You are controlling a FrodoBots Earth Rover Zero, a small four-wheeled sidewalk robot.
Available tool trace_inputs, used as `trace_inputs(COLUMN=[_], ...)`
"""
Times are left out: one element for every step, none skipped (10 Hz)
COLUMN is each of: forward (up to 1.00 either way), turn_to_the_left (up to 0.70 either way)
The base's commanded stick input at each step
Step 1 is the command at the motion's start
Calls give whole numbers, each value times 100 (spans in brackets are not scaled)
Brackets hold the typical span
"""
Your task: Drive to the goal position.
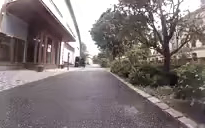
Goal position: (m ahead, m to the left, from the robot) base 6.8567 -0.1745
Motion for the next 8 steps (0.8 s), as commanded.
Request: trace_inputs(forward=[70,70,70,70,70,70,70,70], turn_to_the_left=[0,0,0,0,0,0,0,0])
